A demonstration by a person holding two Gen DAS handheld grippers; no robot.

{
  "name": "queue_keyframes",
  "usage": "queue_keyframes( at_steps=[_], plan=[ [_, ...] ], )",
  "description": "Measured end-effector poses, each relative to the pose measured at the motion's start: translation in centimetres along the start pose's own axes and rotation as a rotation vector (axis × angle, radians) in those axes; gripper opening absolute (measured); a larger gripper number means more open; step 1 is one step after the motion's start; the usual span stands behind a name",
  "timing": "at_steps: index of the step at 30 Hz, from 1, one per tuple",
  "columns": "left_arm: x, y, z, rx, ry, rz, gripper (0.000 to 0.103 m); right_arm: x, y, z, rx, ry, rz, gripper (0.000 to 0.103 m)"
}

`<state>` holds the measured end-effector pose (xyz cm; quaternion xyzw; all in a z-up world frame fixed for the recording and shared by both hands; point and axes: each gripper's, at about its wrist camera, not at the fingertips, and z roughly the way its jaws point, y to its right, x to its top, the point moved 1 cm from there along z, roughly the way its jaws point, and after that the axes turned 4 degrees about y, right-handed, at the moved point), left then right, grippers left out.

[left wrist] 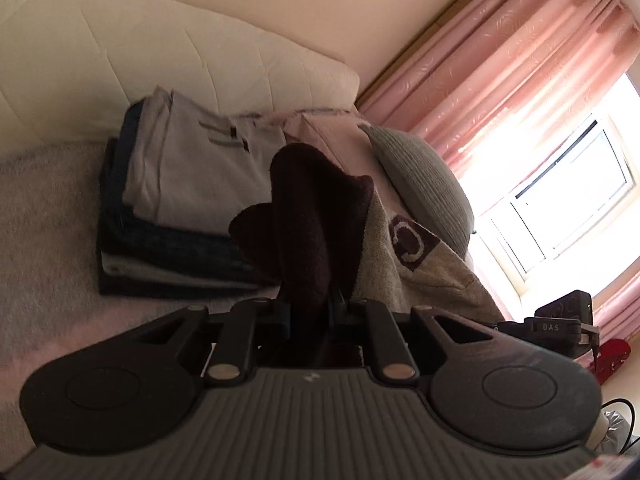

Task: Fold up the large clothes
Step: 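Grasp the folded sweater with both grippers and carry it to the clothes stack, then lower the sweater onto the stack and open both grippers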

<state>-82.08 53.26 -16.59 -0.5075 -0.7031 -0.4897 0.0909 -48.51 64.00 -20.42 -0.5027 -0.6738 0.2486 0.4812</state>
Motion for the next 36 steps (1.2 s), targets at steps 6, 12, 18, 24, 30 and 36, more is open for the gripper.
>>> queue_keyframes(
  at_steps=[6,12,18,24,30,36],
  plan=[
    [10.6,-4.3,4.1,0.033,0.093,-0.002,0.012,10.7,-1.2,9.9,-0.006,-0.027,-0.071,0.017],
    [15.1,-8.6,9.2,0.063,0.11,-0.034,0.012,15.7,1.0,16.4,-0.034,-0.062,-0.055,0.017],
    [14.5,-13.2,13.3,0.097,0.041,-0.103,0.012,16.5,5.9,20.9,-0.088,-0.135,-0.01,0.017],
    [13.0,-16.1,15.7,0.086,0.041,-0.123,0.016,15.0,7.6,21.0,-0.174,-0.076,-0.069,0.025],
    [13.3,-16.0,13.5,0.219,0.065,-0.033,0.036,13.1,3.5,18.2,-0.494,0.119,-0.208,0.061],
    [15.7,-11.6,11.1,0.285,0.166,0.144,0.029,12.8,-2.2,18.5,-0.544,0.272,-0.493,0.06]
  ],
)
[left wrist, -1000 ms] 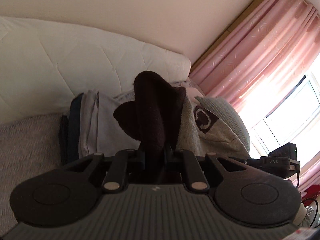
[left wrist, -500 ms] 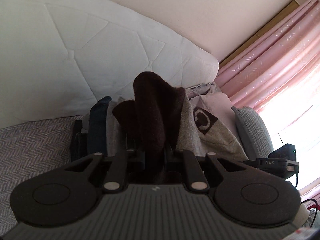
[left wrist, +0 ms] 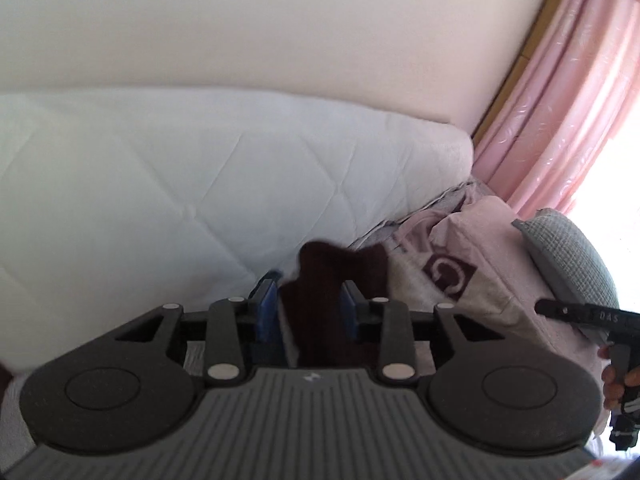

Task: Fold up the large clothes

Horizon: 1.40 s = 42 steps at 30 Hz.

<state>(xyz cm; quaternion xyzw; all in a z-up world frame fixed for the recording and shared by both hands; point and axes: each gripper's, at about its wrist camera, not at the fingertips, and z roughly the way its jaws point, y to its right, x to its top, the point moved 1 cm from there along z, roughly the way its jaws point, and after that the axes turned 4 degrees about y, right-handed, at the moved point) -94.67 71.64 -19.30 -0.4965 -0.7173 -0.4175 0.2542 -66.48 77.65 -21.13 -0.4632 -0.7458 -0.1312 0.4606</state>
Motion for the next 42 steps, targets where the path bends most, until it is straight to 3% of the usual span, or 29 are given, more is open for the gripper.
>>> queue_keyframes(
  at_steps=[4,5,6,8,10,11,13,14,16,18,20,23,26,29,32,35,40,42],
  plan=[
    [1.1,1.6,0.9,-0.046,0.015,0.013,0.029,-0.3,-0.6,3.5,0.057,-0.05,-0.037,0.057],
    [1.1,1.8,1.3,-0.054,0.01,0.005,0.029,-0.7,-0.4,4.5,0.057,-0.074,-0.039,0.03],
    [1.0,1.9,1.7,-0.057,0.008,-0.004,0.029,-0.9,-0.2,5.2,0.078,-0.093,-0.022,0.011],
    [0.7,2.1,2.8,-0.056,0.001,-0.013,0.029,-1.0,0.1,4.5,0.111,-0.025,0.011,0.005],
    [0.3,2.4,3.8,-0.048,0.008,-0.017,0.029,-1.1,-0.5,3.0,0.102,0.105,-0.022,0.004],
    [0.0,2.4,4.3,-0.035,0.01,-0.014,0.029,-1.5,-0.8,2.9,0.041,0.128,-0.034,0.004],
    [-0.7,2.1,5.5,0.011,-0.004,-0.022,0.029,-2.6,-0.8,4.4,-0.105,0.054,-0.05,0.004],
    [-1.1,1.9,6.3,0.035,-0.017,-0.024,0.029,-3.3,-0.8,5.6,-0.147,0.0,-0.054,0.005],
    [-2.0,1.6,7.7,0.11,-0.056,-0.008,0.03,-4.2,-1.2,6.3,-0.214,-0.011,-0.076,0.006],
    [-2.2,1.1,7.7,0.115,-0.069,-0.024,0.029,-3.5,-1.9,5.9,-0.222,-0.006,-0.103,0.011],
    [-1.4,1.4,6.2,0.11,-0.031,-0.017,0.025,-2.5,-2.6,4.5,-0.226,0.041,-0.131,0.038],
    [0.6,3.0,3.1,0.105,0.058,0.045,0.025,-1.6,-3.5,1.7,-0.185,0.169,-0.113,0.04],
    [1.7,5.8,1.7,0.042,0.1,0.115,0.025,-1.5,-4.0,1.2,-0.087,0.222,-0.103,0.04],
    [0.9,8.8,3.6,0.001,0.08,0.219,0.025,-2.4,-4.4,3.9,-0.064,0.153,-0.136,0.036],
    [-1.2,8.9,8.1,0.094,0.03,0.284,0.025,-4.5,-3.6,7.4,-0.16,0.066,-0.18,0.036],
    [-3.5,6.0,11.2,0.096,-0.013,0.215,0.026,-5.5,-1.5,8.4,-0.155,0.071,-0.099,0.037],
    [-4.4,4.8,11.3,0.075,0.003,0.185,0.026,-5.1,-1.5,8.1,-0.152,0.053,-0.082,0.039],
    [-3.9,4.8,10.3,0.075,0.006,0.2,0.026,-4.4,-1.5,6.8,-0.197,0.06,-0.067,0.039]
  ],
)
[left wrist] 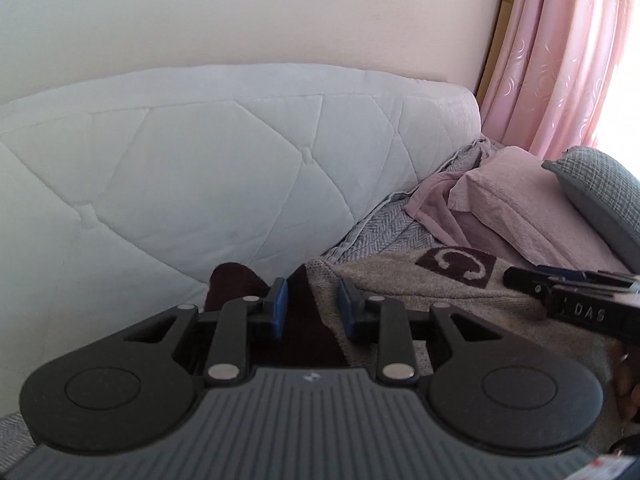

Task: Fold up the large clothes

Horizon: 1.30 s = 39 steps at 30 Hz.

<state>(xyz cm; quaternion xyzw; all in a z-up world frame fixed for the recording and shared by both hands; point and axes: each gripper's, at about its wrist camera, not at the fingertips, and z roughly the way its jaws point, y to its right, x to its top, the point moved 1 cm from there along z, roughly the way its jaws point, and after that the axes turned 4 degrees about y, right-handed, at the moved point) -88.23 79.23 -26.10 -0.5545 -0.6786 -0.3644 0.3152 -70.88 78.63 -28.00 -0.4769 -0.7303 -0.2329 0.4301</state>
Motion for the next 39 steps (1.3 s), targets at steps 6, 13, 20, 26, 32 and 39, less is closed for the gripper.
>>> queue_keyframes(
  at_steps=[6,13,20,26,32,39],
  plan=[
    [1.8,0.0,-6.3,0.025,0.03,-0.007,0.022,0.6,-0.4,-7.6,0.017,0.053,-0.024,0.039],
    [-1.0,1.9,-9.3,0.056,-0.065,0.033,0.025,-4.5,-2.7,-8.5,0.027,-0.092,-0.084,0.039],
    [-1.4,1.9,-9.5,0.125,-0.123,0.014,0.027,-3.0,-2.4,-9.3,0.012,-0.136,-0.014,0.04],
    [0.0,2.7,-14.8,0.15,-0.158,0.035,0.05,-1.0,-2.8,-15.6,0.052,-0.128,0.086,0.052],
    [0.4,4.0,-21.2,0.132,-0.197,0.055,0.066,-1.0,-4.6,-22.3,0.075,-0.138,0.104,0.06],
    [-0.2,5.4,-27.4,0.138,-0.188,0.072,0.08,-1.6,-6.0,-28.6,0.092,-0.137,0.065,0.061]
  ],
)
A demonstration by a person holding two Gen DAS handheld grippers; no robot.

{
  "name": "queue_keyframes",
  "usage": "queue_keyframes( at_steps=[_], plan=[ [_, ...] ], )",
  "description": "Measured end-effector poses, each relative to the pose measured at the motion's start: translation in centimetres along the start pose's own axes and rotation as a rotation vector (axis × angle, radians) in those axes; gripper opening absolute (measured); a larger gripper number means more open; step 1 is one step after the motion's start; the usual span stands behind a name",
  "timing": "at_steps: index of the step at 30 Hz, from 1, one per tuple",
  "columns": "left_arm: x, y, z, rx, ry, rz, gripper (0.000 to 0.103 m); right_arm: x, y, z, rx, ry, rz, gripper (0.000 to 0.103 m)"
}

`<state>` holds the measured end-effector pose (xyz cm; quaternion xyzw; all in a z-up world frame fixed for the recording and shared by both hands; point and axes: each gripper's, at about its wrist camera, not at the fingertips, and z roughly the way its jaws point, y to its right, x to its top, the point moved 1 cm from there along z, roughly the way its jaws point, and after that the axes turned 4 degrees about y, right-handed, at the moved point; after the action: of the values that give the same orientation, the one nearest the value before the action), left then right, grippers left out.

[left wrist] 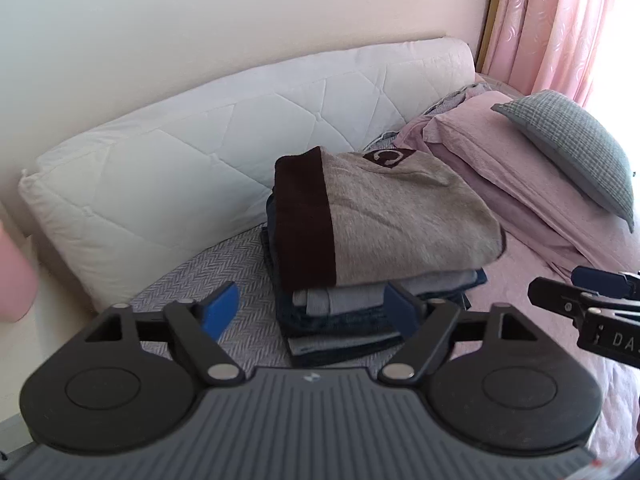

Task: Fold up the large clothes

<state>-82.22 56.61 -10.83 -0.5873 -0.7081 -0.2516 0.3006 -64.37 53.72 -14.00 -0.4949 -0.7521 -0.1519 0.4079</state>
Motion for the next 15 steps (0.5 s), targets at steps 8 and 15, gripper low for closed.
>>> queue_keyframes(
  at_steps=[8,15],
  plan=[
    [-2.3,1.0,-7.0,0.036,0.057,0.013,0.095,-1.3,-0.8,-5.7,0.027,0.0,0.043,0.063],
    [-4.8,1.2,-12.1,-0.01,0.05,-0.04,0.095,-2.8,-1.1,-10.3,0.063,-0.012,0.003,0.063]
  ],
)
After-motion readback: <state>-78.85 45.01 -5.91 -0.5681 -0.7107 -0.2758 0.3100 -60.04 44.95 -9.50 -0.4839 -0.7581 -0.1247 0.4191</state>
